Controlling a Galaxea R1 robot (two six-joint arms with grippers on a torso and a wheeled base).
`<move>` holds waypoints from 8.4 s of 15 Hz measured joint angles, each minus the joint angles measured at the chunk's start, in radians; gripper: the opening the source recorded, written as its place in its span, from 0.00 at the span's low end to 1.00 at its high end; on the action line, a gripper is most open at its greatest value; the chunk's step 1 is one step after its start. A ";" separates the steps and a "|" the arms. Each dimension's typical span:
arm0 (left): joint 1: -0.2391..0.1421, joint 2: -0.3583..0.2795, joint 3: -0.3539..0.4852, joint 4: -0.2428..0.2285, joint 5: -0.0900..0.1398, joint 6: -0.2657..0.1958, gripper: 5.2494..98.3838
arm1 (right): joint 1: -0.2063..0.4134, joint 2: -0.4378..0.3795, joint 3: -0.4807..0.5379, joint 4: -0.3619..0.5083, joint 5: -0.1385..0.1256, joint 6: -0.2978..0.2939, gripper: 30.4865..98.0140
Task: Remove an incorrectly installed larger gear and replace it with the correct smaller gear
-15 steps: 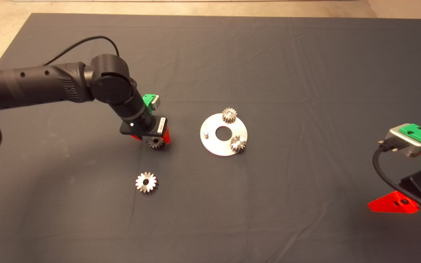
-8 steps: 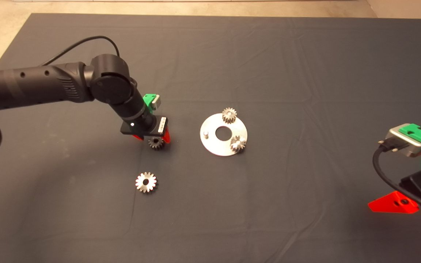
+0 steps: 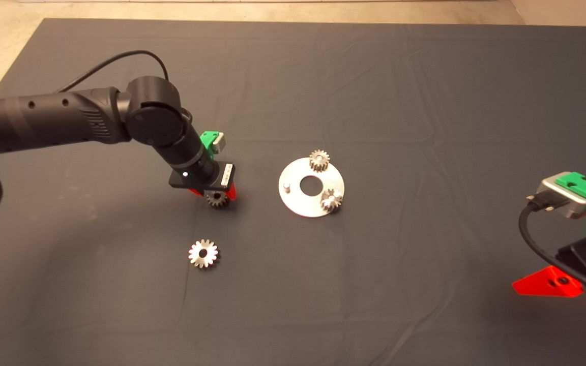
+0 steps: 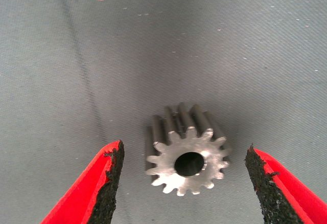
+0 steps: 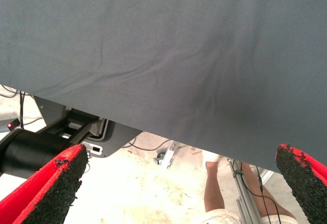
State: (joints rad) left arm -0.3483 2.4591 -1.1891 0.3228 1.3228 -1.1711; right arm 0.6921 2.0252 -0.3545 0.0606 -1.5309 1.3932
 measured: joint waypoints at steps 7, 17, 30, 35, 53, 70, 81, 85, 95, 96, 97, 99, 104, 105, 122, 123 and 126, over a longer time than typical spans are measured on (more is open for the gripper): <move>0.007 -0.002 0.000 0.005 0.000 0.000 0.59 | 0.000 0.000 0.000 0.000 0.000 0.000 1.00; 0.018 -0.002 0.001 0.029 -0.004 0.000 0.49 | 0.000 0.000 0.000 0.000 0.000 0.000 1.00; 0.027 -0.001 0.003 0.033 -0.008 0.000 0.43 | 0.000 0.000 0.000 0.000 0.000 0.000 0.99; 0.027 0.001 0.003 0.039 -0.008 0.000 0.43 | 0.000 0.000 0.000 0.000 0.000 0.000 1.00; 0.027 -0.002 0.007 0.042 -0.020 -0.001 0.34 | 0.000 0.000 0.000 0.000 0.000 0.000 1.00; -0.079 0.021 0.058 -0.042 -0.012 0.150 0.31 | 0.000 0.000 0.000 0.000 0.001 0.000 1.00; -0.118 0.228 -0.006 -0.152 0.019 0.247 0.31 | 0.000 0.000 0.000 0.000 0.000 0.000 1.00; -0.118 0.269 -0.109 -0.174 0.041 0.260 0.31 | -0.001 0.000 0.000 0.000 0.000 0.000 1.00; -0.131 0.294 -0.185 -0.200 0.050 0.012 0.31 | -0.003 0.000 0.000 0.000 0.000 0.000 0.99; -0.132 0.294 -0.185 -0.201 0.051 0.009 0.31 | -0.002 0.001 0.000 0.000 0.000 0.000 1.00; -0.132 0.297 -0.185 -0.201 0.051 -0.005 0.31 | -0.003 0.001 0.000 0.000 0.000 0.000 0.99; -0.132 0.304 -0.185 -0.201 0.050 -0.046 0.31 | -0.003 0.001 0.000 0.000 0.000 0.000 1.00; -0.132 0.320 -0.185 -0.200 0.048 -0.097 0.31 | -0.003 0.001 0.000 0.000 0.000 0.000 1.00; -0.132 0.328 -0.186 -0.198 0.049 -0.105 0.31 | -0.002 0.001 0.000 0.000 0.000 0.000 1.00; -0.131 0.372 -0.204 -0.094 0.048 -0.157 0.31 | -0.003 0.003 0.000 0.000 0.000 0.000 1.00; -0.131 0.367 -0.203 -0.089 0.048 -0.160 0.31 | -0.003 0.003 0.000 0.000 0.000 0.000 0.99; -0.131 0.361 -0.202 -0.086 0.049 -0.160 0.31 | -0.003 0.003 0.000 0.000 0.000 0.000 1.00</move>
State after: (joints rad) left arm -0.4796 2.8206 -1.3913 0.2366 1.3723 -1.3311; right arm 0.6894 2.0281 -0.3545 0.0605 -1.5309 1.3932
